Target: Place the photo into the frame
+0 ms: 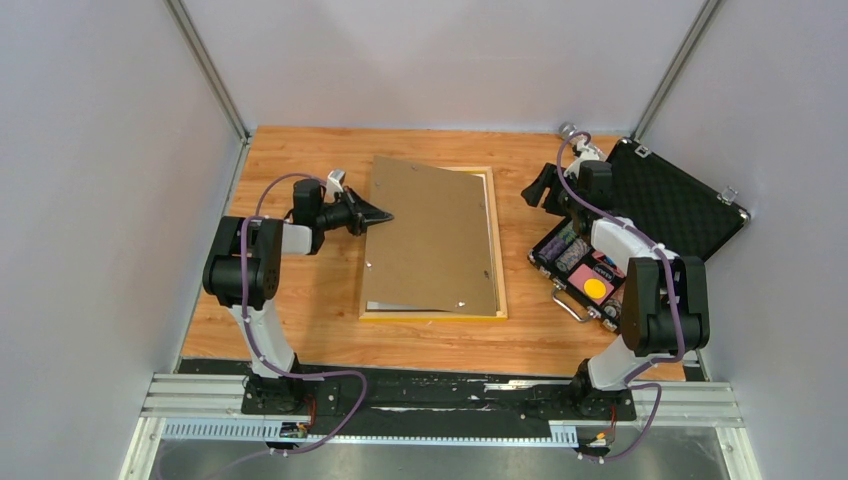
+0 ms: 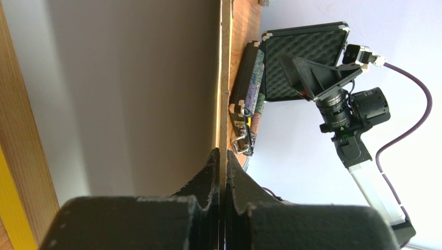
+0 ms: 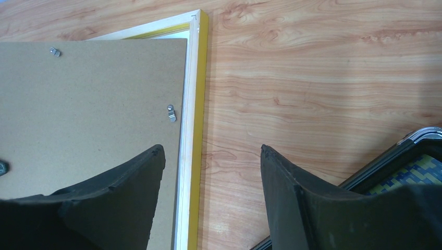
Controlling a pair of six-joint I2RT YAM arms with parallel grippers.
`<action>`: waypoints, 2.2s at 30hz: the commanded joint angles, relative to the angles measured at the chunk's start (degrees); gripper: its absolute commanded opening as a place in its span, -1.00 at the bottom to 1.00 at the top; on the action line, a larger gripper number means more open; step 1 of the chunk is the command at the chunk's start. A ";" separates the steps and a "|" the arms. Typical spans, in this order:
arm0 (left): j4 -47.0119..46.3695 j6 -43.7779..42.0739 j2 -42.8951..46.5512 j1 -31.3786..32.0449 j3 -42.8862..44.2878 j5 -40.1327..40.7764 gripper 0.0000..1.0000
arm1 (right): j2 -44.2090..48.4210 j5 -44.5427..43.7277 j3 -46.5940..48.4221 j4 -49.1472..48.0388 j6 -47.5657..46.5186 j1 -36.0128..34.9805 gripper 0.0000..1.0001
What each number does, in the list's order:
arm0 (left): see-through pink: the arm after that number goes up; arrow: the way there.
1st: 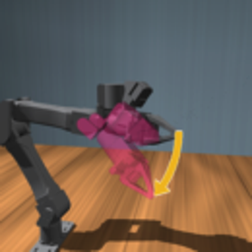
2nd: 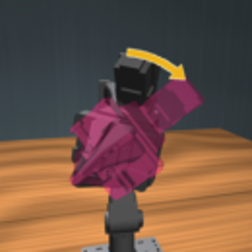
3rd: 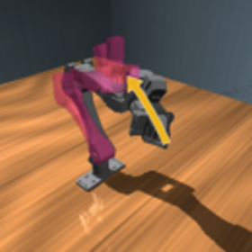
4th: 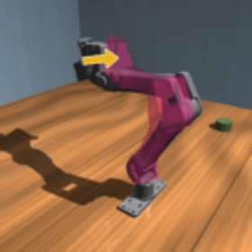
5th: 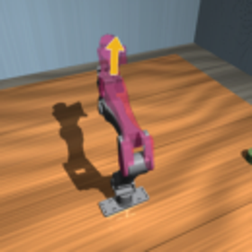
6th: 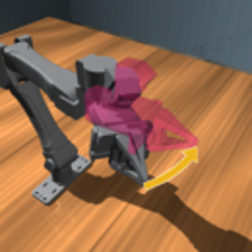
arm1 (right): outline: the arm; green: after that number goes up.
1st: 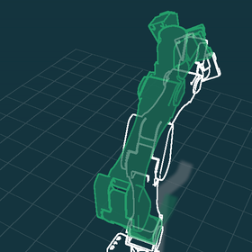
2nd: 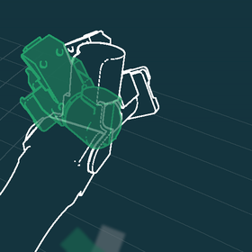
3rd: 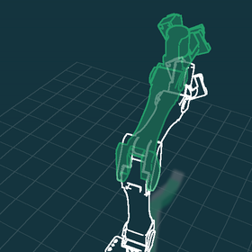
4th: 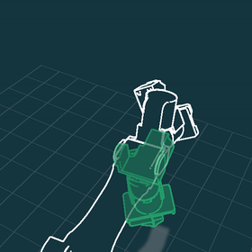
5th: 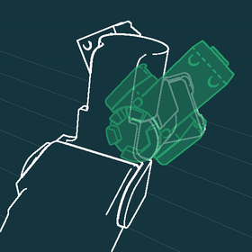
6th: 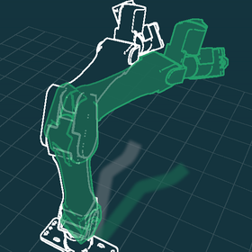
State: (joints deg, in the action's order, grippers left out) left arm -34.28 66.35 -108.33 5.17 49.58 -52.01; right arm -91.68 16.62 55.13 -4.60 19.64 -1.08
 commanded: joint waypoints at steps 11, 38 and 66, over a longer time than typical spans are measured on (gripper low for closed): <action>-11.26 4.29 1.66 0.19 1.17 -1.81 -1.00 | -0.21 0.35 -0.12 -3.11 0.05 0.20 0.33; -9.29 3.83 -3.29 0.81 4.79 -3.56 -1.00 | -0.22 0.35 -0.20 -3.22 0.05 0.38 0.33; -6.89 2.89 -4.22 1.25 5.24 -3.09 -1.00 | -0.50 0.43 -0.20 -3.31 0.14 0.50 0.34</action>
State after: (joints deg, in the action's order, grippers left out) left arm -38.33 68.25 -112.75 5.91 52.95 -53.34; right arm -91.68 16.62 55.11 -5.02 19.64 -0.93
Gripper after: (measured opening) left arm 0.019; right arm 0.667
